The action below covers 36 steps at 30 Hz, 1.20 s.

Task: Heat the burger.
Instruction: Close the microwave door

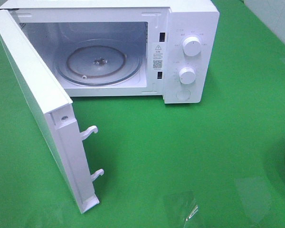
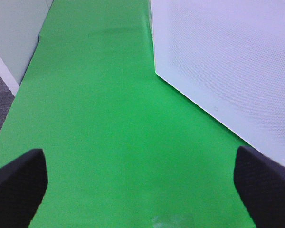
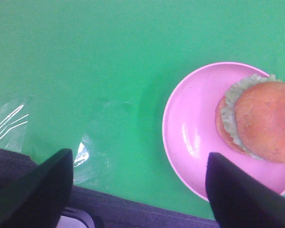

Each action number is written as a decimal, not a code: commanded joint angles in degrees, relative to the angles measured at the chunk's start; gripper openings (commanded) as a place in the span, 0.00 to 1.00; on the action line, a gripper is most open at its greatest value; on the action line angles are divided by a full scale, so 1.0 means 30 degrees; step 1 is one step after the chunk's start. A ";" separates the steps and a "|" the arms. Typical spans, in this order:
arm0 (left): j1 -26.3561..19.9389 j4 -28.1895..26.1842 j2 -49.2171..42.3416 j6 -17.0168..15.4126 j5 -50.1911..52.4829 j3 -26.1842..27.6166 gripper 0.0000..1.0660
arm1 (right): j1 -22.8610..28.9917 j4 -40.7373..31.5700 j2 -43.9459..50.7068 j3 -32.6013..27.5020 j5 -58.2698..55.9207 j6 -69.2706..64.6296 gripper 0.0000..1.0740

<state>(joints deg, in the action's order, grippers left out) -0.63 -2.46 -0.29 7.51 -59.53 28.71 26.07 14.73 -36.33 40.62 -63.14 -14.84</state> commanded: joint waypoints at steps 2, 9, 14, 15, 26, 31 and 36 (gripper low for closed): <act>-0.0019 -0.0019 -0.0458 0.0019 0.0000 -0.0057 0.94 | 0.0000 -0.0344 0.1948 -0.0745 -0.0802 0.0210 0.71; -0.0019 -0.0019 -0.0458 0.0019 0.0000 -0.0057 0.94 | -0.0267 -0.0344 0.5825 -0.2903 -0.0745 0.0267 0.71; -0.0019 -0.0019 -0.0458 0.0019 0.0000 -0.0057 0.94 | -0.2922 -0.0859 0.7926 -0.3075 0.0745 0.0286 0.71; -0.0019 -0.0019 -0.0458 0.0019 0.0000 -0.0057 0.94 | -0.3953 -0.1184 0.8709 -0.3075 0.1222 0.0420 0.71; -0.0019 -0.0019 -0.0458 0.0019 0.0000 -0.0057 0.94 | -0.7181 -0.3495 1.2681 -0.3877 0.1853 0.4297 0.71; -0.0019 -0.0019 -0.0344 0.0000 0.0000 -0.0057 0.94 | -0.7353 -0.3667 1.2662 -0.3877 0.1891 0.4335 0.71; -0.0019 -0.0019 -0.0344 0.0000 0.0000 -0.0057 0.94 | -0.7353 -0.3648 1.2662 -0.3877 0.1891 0.4297 0.71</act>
<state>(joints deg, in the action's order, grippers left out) -0.63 -2.46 -0.29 7.51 -59.53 28.71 4.30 4.07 0.29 29.16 -58.27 -2.75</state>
